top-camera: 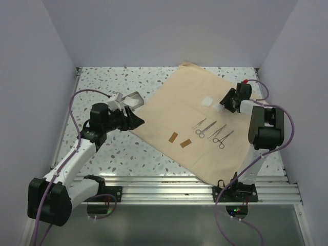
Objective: Prepare the surgical pack
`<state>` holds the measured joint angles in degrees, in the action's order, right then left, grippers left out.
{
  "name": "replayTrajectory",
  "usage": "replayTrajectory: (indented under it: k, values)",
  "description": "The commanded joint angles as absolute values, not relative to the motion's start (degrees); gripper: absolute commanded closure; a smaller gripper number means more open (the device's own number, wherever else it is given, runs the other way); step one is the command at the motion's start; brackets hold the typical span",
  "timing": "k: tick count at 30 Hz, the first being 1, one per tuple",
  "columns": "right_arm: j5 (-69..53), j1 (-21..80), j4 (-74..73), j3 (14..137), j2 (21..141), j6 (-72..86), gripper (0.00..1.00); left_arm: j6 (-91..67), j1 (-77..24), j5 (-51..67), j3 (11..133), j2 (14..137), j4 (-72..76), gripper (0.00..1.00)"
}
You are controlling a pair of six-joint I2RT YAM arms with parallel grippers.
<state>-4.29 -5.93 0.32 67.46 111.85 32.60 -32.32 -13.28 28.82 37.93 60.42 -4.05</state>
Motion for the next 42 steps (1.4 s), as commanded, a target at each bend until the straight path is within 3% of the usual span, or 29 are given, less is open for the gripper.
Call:
replayTrajectory:
  k: [1,9,17,31,42]
  values:
    - [-5.01,-5.89,0.35,66.27,112.32,33.22,0.54,-30.76,-13.62,30.15,39.90,60.12,-3.87,0.36]
    - [-5.01,-5.89,0.35,67.15,112.68,33.31,0.66,-30.59,-13.62,30.23,40.08,60.56,-3.96,0.36]
    - [-4.66,-5.89,0.18,68.38,110.92,31.73,1.00,-30.50,-13.62,30.15,39.90,61.17,-3.60,0.36]
    - [-18.71,-3.25,0.18,71.01,102.57,30.59,1.00,-31.90,-13.62,30.76,39.55,61.00,-1.93,0.36]
    - [-26.45,-1.85,-5.01,82.79,113.11,29.71,1.00,-31.99,-13.62,30.67,39.46,61.79,-1.49,0.36]
